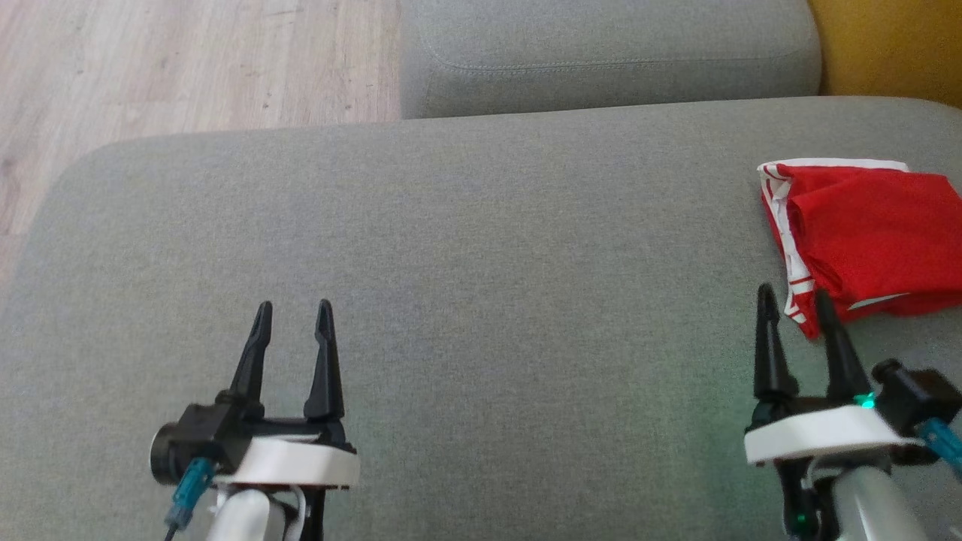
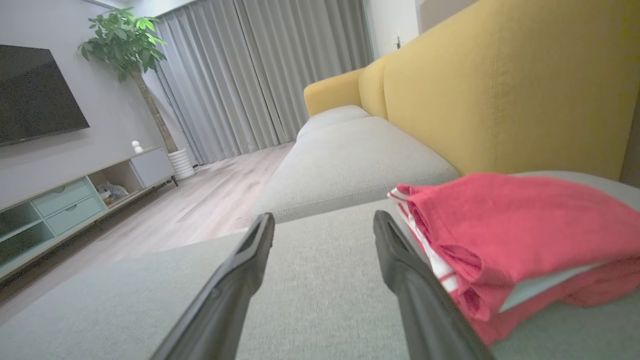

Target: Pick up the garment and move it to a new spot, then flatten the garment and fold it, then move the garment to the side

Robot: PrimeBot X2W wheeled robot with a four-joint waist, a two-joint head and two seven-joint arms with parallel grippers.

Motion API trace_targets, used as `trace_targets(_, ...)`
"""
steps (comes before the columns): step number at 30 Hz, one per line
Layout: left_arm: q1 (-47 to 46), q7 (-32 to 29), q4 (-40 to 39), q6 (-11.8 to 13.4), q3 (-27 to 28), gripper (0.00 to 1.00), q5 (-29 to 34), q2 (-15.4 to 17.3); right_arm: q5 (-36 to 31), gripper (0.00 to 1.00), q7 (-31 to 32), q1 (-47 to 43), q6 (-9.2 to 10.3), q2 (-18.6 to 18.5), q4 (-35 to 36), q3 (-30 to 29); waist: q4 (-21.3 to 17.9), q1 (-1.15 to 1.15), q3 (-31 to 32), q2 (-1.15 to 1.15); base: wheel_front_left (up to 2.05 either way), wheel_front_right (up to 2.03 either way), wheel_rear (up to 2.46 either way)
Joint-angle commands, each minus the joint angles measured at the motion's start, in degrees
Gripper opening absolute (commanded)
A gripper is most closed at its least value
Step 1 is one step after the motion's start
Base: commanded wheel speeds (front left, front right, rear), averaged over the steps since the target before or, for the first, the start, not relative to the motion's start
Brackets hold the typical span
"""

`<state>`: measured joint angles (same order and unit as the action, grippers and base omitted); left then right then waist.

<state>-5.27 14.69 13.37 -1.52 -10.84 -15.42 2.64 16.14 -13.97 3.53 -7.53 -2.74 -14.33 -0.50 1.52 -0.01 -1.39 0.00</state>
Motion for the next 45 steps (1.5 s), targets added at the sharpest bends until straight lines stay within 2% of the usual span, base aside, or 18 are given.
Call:
trace_targets(1,-1.1,0.3,-2.0,0.1,1.9,1.0,0.0,0.2,0.0,1.0,-0.8,1.4,0.04,-0.2,1.1,1.9,0.0,0.01,0.2,0.0,0.0,0.0,0.0)
trace_targets(11,0.3,0.3,-2.7,0.5,2.4,1.0,0.1,0.2,-0.8,1.0,-1.0,0.6,0.04,-0.1,1.5,1.5,-0.1,0.01,0.8,0.0,0.0,0.0,0.0)
trace_targets(39,0.2,0.3,-0.8,0.2,2.5,1.0,-4.9,0.2,-0.8,1.0,-1.0,-0.3,0.04,-0.1,1.5,3.5,-0.4,0.01,1.0,0.0,0.0,0.0,0.0)
trace_targets(40,1.9,0.0,1.0,0.0,0.5,0.0,-4.8,0.0,-0.6,0.0,-0.4,-0.9,0.0,0.1,-0.2,2.0,-0.4,0.01,1.0,0.0,0.0,0.0,0.0)
trace_targets(45,2.9,-0.4,3.9,-0.1,0.4,0.0,-5.9,0.0,0.5,0.0,0.0,-1.7,0.0,0.2,-3.1,2.1,-0.4,0.01,1.0,0.0,0.0,0.0,0.0)
